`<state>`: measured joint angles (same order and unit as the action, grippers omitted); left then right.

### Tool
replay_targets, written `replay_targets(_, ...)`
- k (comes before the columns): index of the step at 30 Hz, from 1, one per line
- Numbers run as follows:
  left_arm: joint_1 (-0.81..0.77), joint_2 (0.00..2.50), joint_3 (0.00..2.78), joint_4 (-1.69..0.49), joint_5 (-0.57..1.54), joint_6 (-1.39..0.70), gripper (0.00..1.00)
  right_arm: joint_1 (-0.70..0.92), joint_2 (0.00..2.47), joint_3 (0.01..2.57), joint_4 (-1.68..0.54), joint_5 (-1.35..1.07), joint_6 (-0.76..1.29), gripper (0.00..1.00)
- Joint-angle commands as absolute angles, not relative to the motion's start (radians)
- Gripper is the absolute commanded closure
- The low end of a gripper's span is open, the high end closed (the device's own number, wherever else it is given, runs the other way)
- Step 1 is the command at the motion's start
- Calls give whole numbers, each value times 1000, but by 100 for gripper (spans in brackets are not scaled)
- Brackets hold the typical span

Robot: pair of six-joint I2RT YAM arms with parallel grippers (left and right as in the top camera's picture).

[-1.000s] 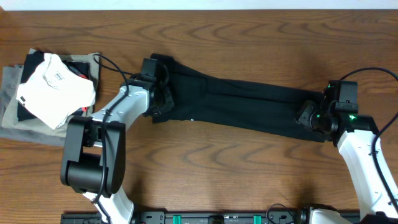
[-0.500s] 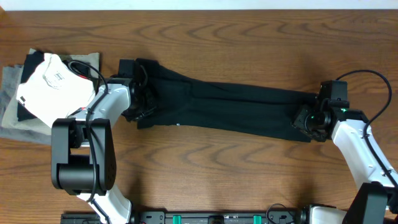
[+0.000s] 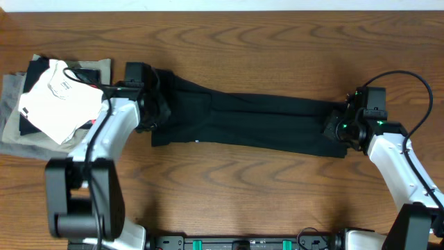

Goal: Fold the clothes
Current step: 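Release the strip's right end and pull the right gripper rightward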

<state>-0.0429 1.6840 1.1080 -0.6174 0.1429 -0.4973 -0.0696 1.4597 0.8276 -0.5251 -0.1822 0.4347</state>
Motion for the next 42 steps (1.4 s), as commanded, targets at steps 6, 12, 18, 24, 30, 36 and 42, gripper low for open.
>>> replay_targets(6,-83,1701,1103,-590,235,-479,92,-64,1586,823,-419,-307,402,99)
replay_targets(12,-131,1742,1103,-553,236,-478,94,-65,1659,823,-358,-322,403,99)
replay_targets(18,-128,1821,1103,-507,236,-457,94,-89,1710,823,-316,-299,403,99)
replay_targets(24,-128,1895,1103,-460,184,-434,94,-126,1736,823,-293,-284,402,99)
replay_targets(30,-109,1910,1104,-453,99,-422,93,-154,1768,823,-275,-268,390,99)
replay_targets(36,-78,1910,1104,-446,88,-419,87,-164,1831,823,-247,-194,394,99)
replay_targets(42,-65,1909,1104,-445,88,-419,83,-221,1833,836,-253,-153,394,99)
